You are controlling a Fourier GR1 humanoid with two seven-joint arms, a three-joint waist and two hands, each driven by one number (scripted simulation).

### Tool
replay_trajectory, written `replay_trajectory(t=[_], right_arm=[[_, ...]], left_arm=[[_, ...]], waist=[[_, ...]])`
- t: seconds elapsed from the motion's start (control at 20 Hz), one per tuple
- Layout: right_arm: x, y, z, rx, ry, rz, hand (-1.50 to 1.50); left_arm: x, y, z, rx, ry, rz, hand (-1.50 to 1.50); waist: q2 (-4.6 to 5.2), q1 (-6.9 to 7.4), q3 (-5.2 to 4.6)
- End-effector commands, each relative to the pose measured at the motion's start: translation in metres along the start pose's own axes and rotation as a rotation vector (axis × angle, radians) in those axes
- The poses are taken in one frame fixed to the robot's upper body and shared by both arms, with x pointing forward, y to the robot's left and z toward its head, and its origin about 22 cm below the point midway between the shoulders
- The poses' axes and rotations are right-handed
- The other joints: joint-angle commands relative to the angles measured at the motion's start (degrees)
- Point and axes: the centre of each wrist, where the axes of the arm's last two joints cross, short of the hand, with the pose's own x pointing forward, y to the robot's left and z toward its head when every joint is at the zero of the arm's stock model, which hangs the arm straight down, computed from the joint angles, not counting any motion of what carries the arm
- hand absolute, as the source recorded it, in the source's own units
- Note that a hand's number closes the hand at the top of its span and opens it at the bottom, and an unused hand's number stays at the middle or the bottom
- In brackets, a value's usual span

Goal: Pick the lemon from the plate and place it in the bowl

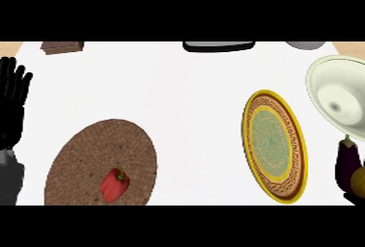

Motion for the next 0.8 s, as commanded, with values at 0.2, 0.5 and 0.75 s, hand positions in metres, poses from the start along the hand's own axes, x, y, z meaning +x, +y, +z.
replay_trajectory(t=[0.2, 0.5, 0.75], right_arm=[[-0.128, -0.088, 0.034, -0.18, 0.157, -0.02, 1.5], [-0.179, -0.132, 0.067, -0.306, 0.008, -0.133, 1.5], [-0.205, -0.178, 0.098, -0.461, -0.137, -0.183, 1.5]], left_arm=[[-0.003, -0.001, 0.005, -0.013, 0.01, 0.003, 0.0], [-0.003, 0.0, 0.002, -0.014, 0.015, 0.015, 0.0], [-0.003, -0.005, 0.003, -0.046, 0.013, 0.015, 0.0]], waist=[[-0.14, 1.03, 0.6], [-0.41, 1.23, 0.51], [-0.26, 2.48, 0.39]])
